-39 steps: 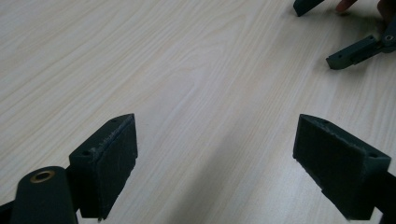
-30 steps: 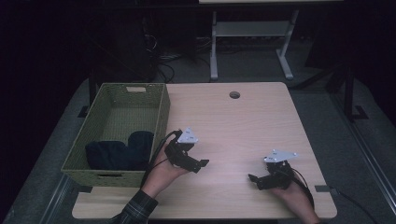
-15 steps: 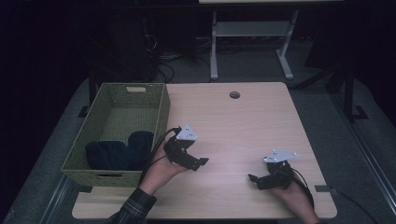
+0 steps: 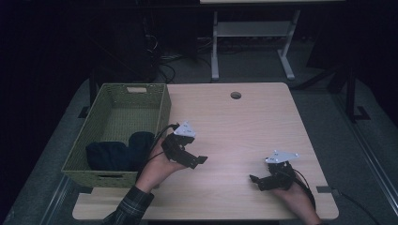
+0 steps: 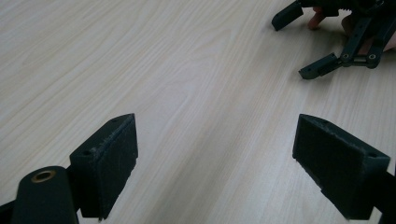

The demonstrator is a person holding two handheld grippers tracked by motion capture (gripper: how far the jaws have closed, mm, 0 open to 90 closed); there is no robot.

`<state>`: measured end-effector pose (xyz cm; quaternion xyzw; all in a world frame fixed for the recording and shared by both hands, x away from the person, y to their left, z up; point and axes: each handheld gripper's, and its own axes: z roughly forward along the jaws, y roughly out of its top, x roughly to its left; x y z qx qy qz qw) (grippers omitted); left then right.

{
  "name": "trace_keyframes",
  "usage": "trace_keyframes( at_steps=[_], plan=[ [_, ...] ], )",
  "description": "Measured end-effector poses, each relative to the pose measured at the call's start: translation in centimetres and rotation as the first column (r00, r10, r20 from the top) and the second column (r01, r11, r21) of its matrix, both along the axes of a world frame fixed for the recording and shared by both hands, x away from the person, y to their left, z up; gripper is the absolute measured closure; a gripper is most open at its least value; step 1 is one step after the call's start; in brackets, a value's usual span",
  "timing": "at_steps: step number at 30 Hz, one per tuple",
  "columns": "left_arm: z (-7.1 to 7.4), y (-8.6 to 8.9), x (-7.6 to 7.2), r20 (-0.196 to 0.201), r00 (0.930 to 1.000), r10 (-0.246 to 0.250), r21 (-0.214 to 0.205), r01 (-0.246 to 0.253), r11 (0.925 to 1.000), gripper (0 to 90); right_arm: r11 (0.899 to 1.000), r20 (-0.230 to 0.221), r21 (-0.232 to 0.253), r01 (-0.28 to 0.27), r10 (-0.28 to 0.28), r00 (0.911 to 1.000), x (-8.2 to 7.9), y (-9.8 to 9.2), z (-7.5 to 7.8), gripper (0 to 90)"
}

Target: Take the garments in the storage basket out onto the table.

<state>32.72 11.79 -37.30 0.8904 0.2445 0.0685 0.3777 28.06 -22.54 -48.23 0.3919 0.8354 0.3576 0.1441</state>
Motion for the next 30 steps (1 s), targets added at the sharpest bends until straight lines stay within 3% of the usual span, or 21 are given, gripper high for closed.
trace_keyframes(
  at_steps=[30],
  plan=[
    [3.0, 1.7, 1.1, 0.007, 1.0000, -0.005, 0.015, 0.005, 0.9999, 13.9, 1.000, 0.000, 0.002, 0.000, 0.000, 1.0000, 0.0, 0.0, 0.0, 5.3]
  ],
)
